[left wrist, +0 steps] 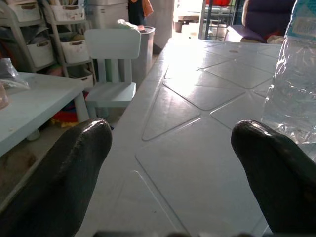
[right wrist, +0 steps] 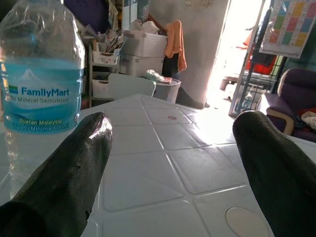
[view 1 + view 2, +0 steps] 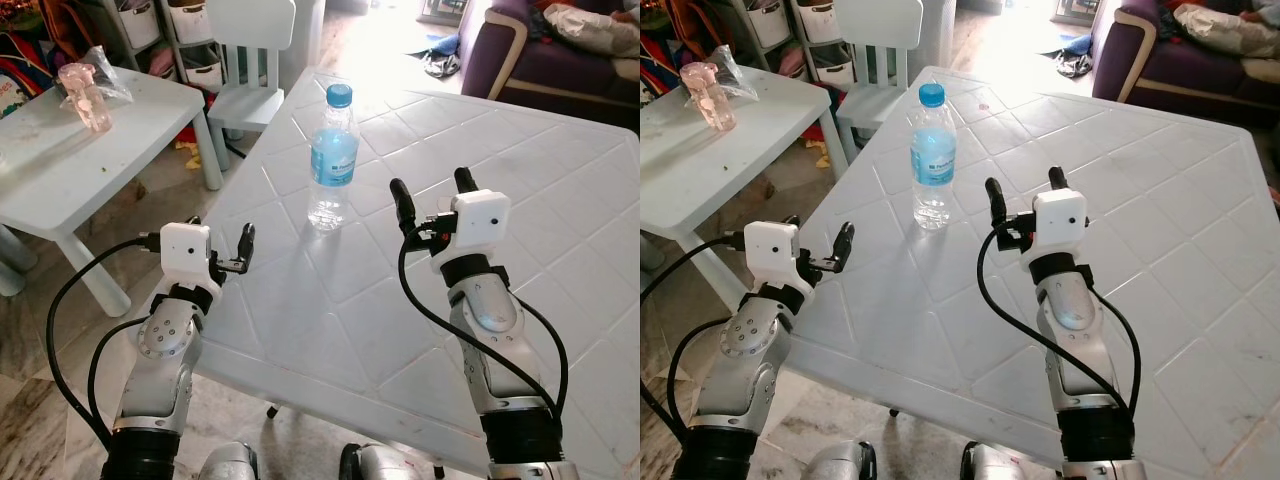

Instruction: Restocking fridge

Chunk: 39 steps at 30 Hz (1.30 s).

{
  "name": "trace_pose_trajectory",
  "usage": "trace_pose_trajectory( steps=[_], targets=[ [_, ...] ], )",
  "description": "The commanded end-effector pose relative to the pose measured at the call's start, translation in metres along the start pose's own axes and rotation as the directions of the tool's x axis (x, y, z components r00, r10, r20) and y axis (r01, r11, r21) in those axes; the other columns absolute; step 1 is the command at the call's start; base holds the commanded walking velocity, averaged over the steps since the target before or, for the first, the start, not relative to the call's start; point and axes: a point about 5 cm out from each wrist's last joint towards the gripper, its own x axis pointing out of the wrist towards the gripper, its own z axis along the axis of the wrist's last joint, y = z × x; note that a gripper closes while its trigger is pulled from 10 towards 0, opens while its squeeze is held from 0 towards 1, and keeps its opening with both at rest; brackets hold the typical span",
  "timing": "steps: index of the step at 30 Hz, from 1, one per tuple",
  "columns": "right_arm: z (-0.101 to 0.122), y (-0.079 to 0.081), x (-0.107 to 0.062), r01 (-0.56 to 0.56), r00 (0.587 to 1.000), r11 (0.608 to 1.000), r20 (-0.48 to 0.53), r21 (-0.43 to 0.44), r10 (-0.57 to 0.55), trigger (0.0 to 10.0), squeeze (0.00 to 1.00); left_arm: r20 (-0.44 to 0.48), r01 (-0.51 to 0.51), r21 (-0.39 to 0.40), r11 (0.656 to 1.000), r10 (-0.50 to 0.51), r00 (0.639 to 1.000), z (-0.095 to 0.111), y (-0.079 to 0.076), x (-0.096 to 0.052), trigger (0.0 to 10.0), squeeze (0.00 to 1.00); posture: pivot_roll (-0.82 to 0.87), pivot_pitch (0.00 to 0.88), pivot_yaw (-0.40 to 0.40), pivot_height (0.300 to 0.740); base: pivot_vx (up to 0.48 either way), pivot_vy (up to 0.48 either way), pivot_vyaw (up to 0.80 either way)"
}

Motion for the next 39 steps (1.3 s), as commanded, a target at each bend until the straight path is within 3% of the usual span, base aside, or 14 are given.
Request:
trace_pose_trajectory(
  steps=[1,9,20,37,39],
  targets=[
    [0.005,0.001,-0.001,0.001,1.0,1.0,0.022,0.006,-0.001,10.0,0.0,0.006,-0.005,0.009,1.0,0.005,1.0,0.002,0.002,-0.002,10.0,0.0,0.07,0.096,-0.034,0.74,0.0,0.0,0.0],
    [0.024,0.016,0.005,-0.108,0.988,0.994,0.108,-0.012,0.109,10.0,0.0,0.024,-0.012,0.024,1.0,0.011,1.0,0.006,0.004,0.002,10.0,0.0,0.07,0.089,-0.029,0.74,0.0,0.0,0.5],
    [0.043,0.025,0.011,-0.161,0.97,0.986,0.178,-0.049,0.167,10.0,0.0,0.04,-0.089,0.047,0.995,0.087,0.995,0.007,0.015,0.003,10.0,0.0,0.07,0.08,-0.037,0.74,0.0,0.0,0.76],
    [0.071,-0.003,0.034,-0.045,0.96,0.991,0.269,-0.13,0.079,10.0,0.0,0.04,-0.083,0.054,0.995,0.081,0.996,0.007,0.014,0.002,10.0,0.0,0.08,0.088,-0.03,0.74,0.0,0.0,0.03],
    [0.072,-0.011,0.043,-0.03,0.965,0.992,0.256,-0.121,0.06,10.0,0.0,0.032,-0.079,0.056,0.995,0.077,0.996,0.005,0.014,0.002,10.0,0.0,0.08,0.099,-0.026,0.74,0.0,0.0,0.0]
  ],
)
